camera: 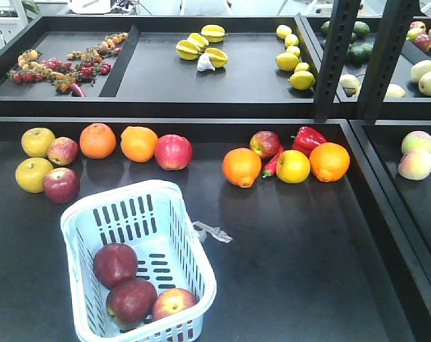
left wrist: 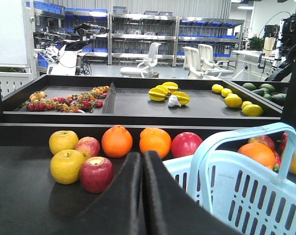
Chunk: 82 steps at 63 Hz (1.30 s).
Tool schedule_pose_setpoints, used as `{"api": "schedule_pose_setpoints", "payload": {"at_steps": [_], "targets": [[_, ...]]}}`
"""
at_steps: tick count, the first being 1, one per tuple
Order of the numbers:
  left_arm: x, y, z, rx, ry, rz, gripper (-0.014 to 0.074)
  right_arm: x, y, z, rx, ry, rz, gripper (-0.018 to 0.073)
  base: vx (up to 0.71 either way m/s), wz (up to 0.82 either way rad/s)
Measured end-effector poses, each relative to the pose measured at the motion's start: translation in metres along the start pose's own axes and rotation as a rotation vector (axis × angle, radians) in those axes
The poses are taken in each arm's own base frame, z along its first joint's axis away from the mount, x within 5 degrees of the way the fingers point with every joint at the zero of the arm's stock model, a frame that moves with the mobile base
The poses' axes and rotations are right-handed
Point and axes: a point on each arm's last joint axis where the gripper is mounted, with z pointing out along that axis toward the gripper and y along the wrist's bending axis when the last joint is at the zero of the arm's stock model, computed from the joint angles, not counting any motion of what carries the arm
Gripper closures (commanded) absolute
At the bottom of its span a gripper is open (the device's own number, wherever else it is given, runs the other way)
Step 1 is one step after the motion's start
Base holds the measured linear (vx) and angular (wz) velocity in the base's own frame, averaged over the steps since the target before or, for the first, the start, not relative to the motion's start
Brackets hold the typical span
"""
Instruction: Pick three apples into basket with both arms
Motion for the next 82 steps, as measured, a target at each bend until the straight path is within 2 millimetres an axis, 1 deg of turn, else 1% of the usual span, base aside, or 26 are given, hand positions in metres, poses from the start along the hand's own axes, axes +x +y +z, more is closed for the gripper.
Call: {"api": "schedule_pose_setpoints", "payload": {"at_steps": [7,13,22,32,40,53,57,62,82], "targets": [[0.000,0.000,0.000,0.000,0.000,0.001,0.0603,0.009,0.001,0.003,0.010,-0.026,0.036,0.0568,0.00,0.00],[0.000,0.000,0.000,0.000,0.000,0.000,0.0603,0.022,0.002,0.006,0.040,-0.107,0.081,0.0568,0.00,0.00],[0.000,0.000,0.000,0.000,0.000,0.000,0.0603,0.050,0.002,0.013,0.102,-0.220,0.125,0.0568,0.00,0.00],[0.000,0.000,0.000,0.000,0.000,0.000,0.0603,0.080,0.003,0.018,0.152,-0.307,0.173,0.0568,0.00,0.00],[0.000,0.000,0.000,0.000,0.000,0.000,0.0603,0.099,0.004,0.021,0.173,-0.399,0.197,0.0568,0.00,0.00],[0.000,0.000,0.000,0.000,0.000,0.000,0.0603,0.130,0.009,0.033,0.178,-0.549,0.200,0.0568,0.00,0.00],[0.000,0.000,0.000,0.000,0.000,0.000,0.0603,0.134,0.010,0.033,0.178,-0.599,0.201,0.0568,0.00,0.00],[0.000,0.000,0.000,0.000,0.000,0.000,0.0603,0.134,0.011,0.030,0.179,-0.650,0.202,0.0568,0.00,0.00],[0.000,0.000,0.000,0.000,0.000,0.000,0.0603,0.134,0.011,0.029,0.179,-0.657,0.202,0.0568,0.00,0.00]]}}
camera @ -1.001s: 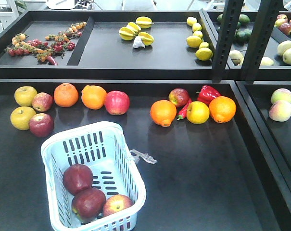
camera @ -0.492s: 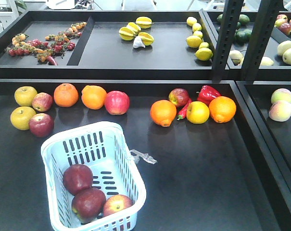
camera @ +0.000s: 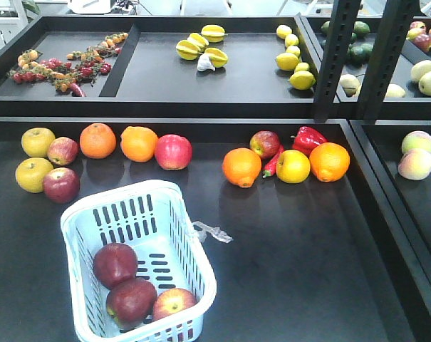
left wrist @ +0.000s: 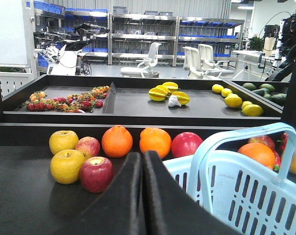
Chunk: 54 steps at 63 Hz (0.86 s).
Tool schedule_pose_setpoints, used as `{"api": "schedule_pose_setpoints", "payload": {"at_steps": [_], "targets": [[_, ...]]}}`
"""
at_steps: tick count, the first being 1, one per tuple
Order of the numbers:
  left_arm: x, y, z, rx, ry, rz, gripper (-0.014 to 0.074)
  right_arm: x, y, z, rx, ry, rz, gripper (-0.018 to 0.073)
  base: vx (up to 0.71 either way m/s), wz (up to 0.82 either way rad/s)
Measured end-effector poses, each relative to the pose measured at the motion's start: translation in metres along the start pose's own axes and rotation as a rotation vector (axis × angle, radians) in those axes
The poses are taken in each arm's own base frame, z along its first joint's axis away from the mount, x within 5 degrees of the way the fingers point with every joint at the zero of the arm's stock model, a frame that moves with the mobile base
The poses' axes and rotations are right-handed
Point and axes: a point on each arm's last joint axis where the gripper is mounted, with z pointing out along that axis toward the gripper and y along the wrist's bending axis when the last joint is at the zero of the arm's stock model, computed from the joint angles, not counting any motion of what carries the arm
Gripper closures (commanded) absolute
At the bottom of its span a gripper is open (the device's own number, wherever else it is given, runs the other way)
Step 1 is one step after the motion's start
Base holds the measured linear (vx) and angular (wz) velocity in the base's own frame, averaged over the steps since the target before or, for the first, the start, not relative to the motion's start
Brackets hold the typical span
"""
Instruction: Pick three apples into basket with both arms
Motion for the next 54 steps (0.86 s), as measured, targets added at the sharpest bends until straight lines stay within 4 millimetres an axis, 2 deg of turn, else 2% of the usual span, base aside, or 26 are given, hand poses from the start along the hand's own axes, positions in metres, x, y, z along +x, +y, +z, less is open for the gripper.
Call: {"api": "schedule_pose_setpoints", "payload": {"at_steps": [54], "targets": [[0.0000,0.0000,0.0000,0.000,0.000,0.000,0.0603,0.0000,0.0000,0.0000,0.000,0.000,-0.004,0.0568,0.00,0.00]]}}
